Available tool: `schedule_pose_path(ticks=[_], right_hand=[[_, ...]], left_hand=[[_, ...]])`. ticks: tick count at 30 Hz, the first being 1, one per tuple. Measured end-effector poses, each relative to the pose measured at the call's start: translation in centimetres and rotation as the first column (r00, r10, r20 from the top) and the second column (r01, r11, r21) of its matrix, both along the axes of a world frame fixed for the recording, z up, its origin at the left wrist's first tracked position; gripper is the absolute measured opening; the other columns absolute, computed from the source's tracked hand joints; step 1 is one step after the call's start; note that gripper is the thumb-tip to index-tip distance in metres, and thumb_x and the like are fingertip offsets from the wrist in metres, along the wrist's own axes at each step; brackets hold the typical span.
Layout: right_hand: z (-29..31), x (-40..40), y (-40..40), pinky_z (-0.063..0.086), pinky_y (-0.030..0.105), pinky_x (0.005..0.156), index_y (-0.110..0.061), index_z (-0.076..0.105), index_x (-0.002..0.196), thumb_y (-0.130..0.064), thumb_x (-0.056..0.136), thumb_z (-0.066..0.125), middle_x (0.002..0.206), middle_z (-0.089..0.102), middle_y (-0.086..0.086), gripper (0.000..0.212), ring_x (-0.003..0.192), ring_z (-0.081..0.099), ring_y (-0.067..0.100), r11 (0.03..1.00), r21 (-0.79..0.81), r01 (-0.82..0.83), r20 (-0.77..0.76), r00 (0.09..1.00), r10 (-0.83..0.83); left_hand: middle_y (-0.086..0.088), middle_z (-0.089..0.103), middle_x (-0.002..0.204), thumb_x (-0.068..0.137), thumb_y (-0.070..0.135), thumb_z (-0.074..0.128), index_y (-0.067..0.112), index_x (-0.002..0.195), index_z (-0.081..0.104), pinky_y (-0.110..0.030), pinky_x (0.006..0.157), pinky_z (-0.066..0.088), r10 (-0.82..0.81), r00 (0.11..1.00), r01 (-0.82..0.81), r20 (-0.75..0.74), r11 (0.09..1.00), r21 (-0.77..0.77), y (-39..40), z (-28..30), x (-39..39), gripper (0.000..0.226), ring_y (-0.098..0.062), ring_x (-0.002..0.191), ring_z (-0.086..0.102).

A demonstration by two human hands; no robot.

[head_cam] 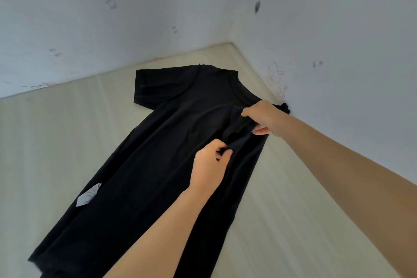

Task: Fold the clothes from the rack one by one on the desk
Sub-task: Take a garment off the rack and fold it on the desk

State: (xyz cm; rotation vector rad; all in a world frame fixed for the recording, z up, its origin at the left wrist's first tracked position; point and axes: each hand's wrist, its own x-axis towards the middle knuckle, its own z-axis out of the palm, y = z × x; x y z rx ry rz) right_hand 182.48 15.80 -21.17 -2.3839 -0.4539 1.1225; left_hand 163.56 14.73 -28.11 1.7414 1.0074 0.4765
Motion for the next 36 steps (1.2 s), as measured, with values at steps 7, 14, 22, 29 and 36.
schedule_pose_path(ticks=[7, 14, 22, 29, 36], right_hand=[[-1.5, -0.4, 3.1, 0.051, 0.033, 0.079, -0.006, 0.065, 0.101, -0.040, 0.102, 0.031, 0.089, 0.064, 0.003, 0.048, 0.087, 0.060, 0.021, 0.970, 0.219, -0.107, 0.073, 0.993, 0.093], [-5.5, 3.6, -0.5, 0.040, 0.050, 0.096, -0.012, 0.041, 0.133, -0.012, 0.090, 0.047, 0.132, 0.043, 0.015, 0.043, 0.120, 0.039, 0.039, 0.771, -0.446, -0.454, 0.503, 0.586, 0.636], [-6.2, 1.7, -2.9, 0.043, 0.046, 0.091, -0.009, 0.038, 0.138, -0.005, 0.087, 0.050, 0.134, 0.040, 0.016, 0.052, 0.119, 0.042, 0.036, 0.817, -0.319, -0.480, 0.672, 0.494, 0.552], [-5.6, -9.0, -8.1, 0.051, 0.044, 0.080, -0.011, 0.060, 0.115, 0.006, 0.079, 0.056, 0.117, 0.053, 0.009, 0.039, 0.103, 0.050, 0.029, 0.425, -0.121, -0.897, 0.700, 0.226, 0.677], [-6.6, -16.2, -15.0, 0.047, 0.035, 0.089, -0.020, 0.048, 0.132, 0.003, 0.082, 0.061, 0.133, 0.043, 0.003, 0.056, 0.119, 0.043, 0.024, 0.174, -0.266, -0.948, 0.569, -0.008, 0.822]], left_hand=[[0.000, 0.060, 0.118, 0.098, 0.022, 0.051, 0.015, 0.126, 0.052, -0.036, 0.085, 0.058, 0.507, 0.861, -0.409, 0.027, 0.724, -0.555, 3.6, -0.1, -3.0, 0.029, -0.015, 0.084, 0.071], [0.007, 0.045, 0.117, 0.076, 0.034, 0.080, 0.023, 0.126, 0.040, -0.030, 0.086, 0.049, 0.275, 0.944, -0.313, -0.185, 0.923, -0.223, 1.0, -0.4, -4.3, 0.065, -0.012, 0.097, 0.055], [0.008, 0.037, 0.122, 0.085, 0.024, 0.069, 0.025, 0.132, 0.033, -0.027, 0.067, 0.051, -0.030, 0.877, 0.047, -0.480, 0.999, 0.024, -5.4, -0.2, -6.8, 0.059, -0.014, 0.081, 0.055], [0.006, 0.053, 0.114, 0.089, 0.021, 0.063, 0.022, 0.127, 0.036, -0.027, 0.066, 0.050, -0.027, 0.814, 0.027, -0.580, 1.000, -0.009, -10.4, 1.5, -10.8, 0.046, -0.013, 0.083, 0.056], [0.005, 0.047, 0.091, 0.092, 0.028, 0.055, 0.021, 0.101, 0.044, -0.024, 0.054, 0.039, -0.046, 0.681, 0.088, -0.731, 0.996, 0.019, -16.1, 1.3, -15.4, 0.016, -0.013, 0.073, 0.053]])
